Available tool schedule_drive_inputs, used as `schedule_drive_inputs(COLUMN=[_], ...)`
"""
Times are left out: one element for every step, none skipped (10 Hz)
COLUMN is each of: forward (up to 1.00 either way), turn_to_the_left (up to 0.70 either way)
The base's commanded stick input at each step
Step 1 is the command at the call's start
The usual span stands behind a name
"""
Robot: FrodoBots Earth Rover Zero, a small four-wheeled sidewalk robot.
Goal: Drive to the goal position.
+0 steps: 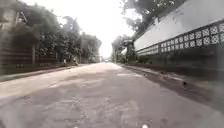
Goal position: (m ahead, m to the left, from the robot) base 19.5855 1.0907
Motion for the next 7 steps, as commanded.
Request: schedule_drive_inputs(forward=[0.85, 0.85, 0.85, 0.85, 0.85, 0.85, 0.85], turn_to_the_left=[0.03, 0.08, 0.05, 0.12, 0.1, 0.08, -0.34])
